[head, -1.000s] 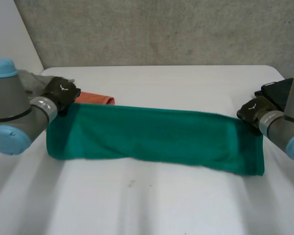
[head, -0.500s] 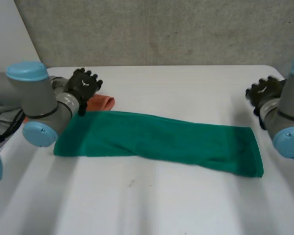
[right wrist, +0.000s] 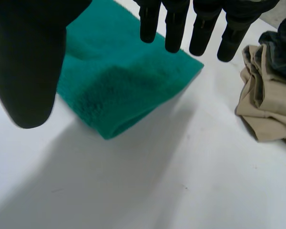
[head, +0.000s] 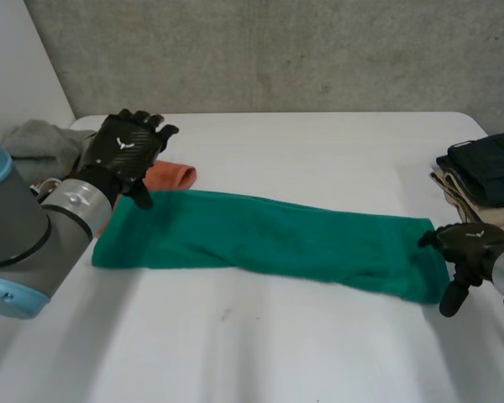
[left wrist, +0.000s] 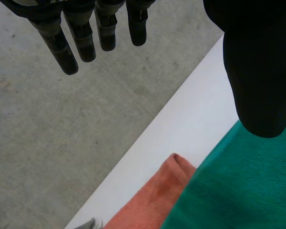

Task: Fold the laundry.

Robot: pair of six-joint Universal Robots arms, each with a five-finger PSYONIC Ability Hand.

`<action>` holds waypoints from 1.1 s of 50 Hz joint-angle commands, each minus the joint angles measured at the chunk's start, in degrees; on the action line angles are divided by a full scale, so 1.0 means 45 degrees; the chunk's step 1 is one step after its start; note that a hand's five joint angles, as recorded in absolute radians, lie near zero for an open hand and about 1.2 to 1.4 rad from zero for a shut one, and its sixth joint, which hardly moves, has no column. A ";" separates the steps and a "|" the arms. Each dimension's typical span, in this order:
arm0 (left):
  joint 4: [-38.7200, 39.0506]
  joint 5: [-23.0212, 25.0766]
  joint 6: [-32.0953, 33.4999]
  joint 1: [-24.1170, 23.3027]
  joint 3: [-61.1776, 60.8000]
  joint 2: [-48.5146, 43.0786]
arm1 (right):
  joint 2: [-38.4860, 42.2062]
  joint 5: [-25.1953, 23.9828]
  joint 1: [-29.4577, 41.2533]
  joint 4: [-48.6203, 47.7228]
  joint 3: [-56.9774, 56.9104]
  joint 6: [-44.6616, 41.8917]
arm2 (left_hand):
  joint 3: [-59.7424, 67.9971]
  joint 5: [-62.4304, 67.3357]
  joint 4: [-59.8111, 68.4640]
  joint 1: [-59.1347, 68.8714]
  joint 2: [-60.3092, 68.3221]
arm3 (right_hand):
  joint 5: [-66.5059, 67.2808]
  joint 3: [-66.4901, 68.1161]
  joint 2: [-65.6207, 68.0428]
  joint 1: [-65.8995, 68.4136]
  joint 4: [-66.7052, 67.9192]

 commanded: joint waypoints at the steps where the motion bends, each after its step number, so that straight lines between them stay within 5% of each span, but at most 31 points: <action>1: 0.0088 -0.0022 0.0052 -0.0120 -0.0126 -0.0245 | 0.1285 0.0294 0.0117 -0.2230 0.0381 -0.0350 | -0.0392 -0.0611 -0.0331 -0.0230 -0.0343 | 0.3664 0.3700 0.3720 0.3747 0.3730; 4: 0.0088 -0.0042 0.0052 -0.0140 -0.0165 -0.0265 | 0.1542 0.0411 0.0097 -0.2407 0.0322 -0.0526 | -0.0392 -0.0611 -0.0331 -0.0230 -0.0343 | 1.3994 1.4030 1.4050 1.4076 1.4060; 8: 0.0088 -0.0061 0.0052 -0.0140 -0.0243 -0.0167 | 0.0765 0.0957 -0.0292 -0.2913 0.0789 -0.0975 | -0.0392 -0.0611 -0.0331 -0.0230 -0.0343 | 1.4039 1.4075 1.4095 1.4122 1.4105; 13: 0.0069 -0.0100 0.0013 0.0054 -0.0516 0.0339 | -0.1327 0.0375 -0.2416 -0.4051 0.1202 -0.1909 | -0.0392 -0.0611 -0.0331 -0.0230 -0.0343 | 1.4039 1.4075 1.4095 1.4122 1.4105; 18: 0.0049 -0.0081 -0.0104 0.0387 -0.0751 0.0711 | -0.1155 -0.1110 -0.4470 -0.2371 0.0480 -0.3317 | -0.0392 -0.0611 -0.0331 -0.0230 -0.0343 | 1.4039 1.4075 1.4095 1.4122 1.4105; 23: 0.0010 -0.0003 -0.0455 0.0758 -0.1238 0.1102 | -0.0022 -0.1660 -0.4649 -0.1393 -0.0906 -0.5385 | -0.0392 -0.0611 -0.0331 -0.0230 -0.0343 | 1.4039 1.4075 1.4095 1.4122 1.4105; 27: 0.0010 0.0095 -0.0786 0.1109 -0.1668 0.1394 | 0.0370 -0.0492 -0.2763 -0.1059 -0.2174 -0.7165 | -0.0392 -0.0611 -0.0331 -0.0230 -0.0343 | 1.4039 1.4075 1.4095 1.4122 1.4105; 33: 0.0030 0.0212 -0.1080 0.1500 -0.1787 0.1688 | 0.0175 0.0119 0.0951 -0.2034 -0.3368 -0.6601 | -0.0392 -0.0611 -0.0331 -0.0230 -0.0343 | 1.4039 1.4075 1.4095 1.4122 1.4105; 42: -0.0029 0.0154 -0.1899 0.1794 -0.1630 0.2390 | 0.2494 -0.3156 0.7314 -0.5451 -0.4539 -0.6133 | -0.0392 -0.0611 -0.0331 -0.0230 -0.0343 | 1.4039 1.4075 1.4095 1.4122 1.4105; 46: -0.0029 0.0192 -0.2135 0.1774 -0.1727 0.2567 | 0.4036 -0.4214 0.8959 -0.5922 -0.5047 -0.6131 | -0.0392 -0.0611 -0.0331 -0.0230 -0.0343 | 1.4039 1.4075 1.4095 1.4122 1.4105; 51: -0.0009 0.0193 -0.2194 0.1716 -0.1786 0.2490 | 0.5681 -0.3791 0.9940 -0.5807 -0.5984 -0.6054 | -0.0392 -0.0611 -0.0331 -0.0230 -0.0343 | 1.3890 1.3926 1.3946 1.3973 1.3957; 52: -0.0009 0.0193 -0.2174 0.1696 -0.1767 0.2431 | 0.5876 -0.3421 0.9999 -0.5748 -0.6160 -0.6054 | -0.0392 -0.0611 -0.0331 -0.0230 -0.0343 | 1.0336 1.0372 1.0392 1.0419 1.0402; 53: -0.0029 0.0193 -0.2136 0.1638 -0.1728 0.2315 | 0.6110 -0.2470 1.0019 -0.5593 -0.6433 -0.6015 | -0.0392 -0.0611 -0.0331 -0.0230 -0.0343 | 0.0494 0.0530 0.0550 0.0576 0.0560; 55: -0.0029 0.0193 -0.2135 0.1540 -0.1708 0.2197 | 0.6113 -0.1391 0.9961 -0.5436 -0.6611 -0.5976 | -0.0392 -0.0611 -0.0331 -0.0230 -0.0343 | -0.1517 -0.1481 -0.1460 -0.1434 -0.1450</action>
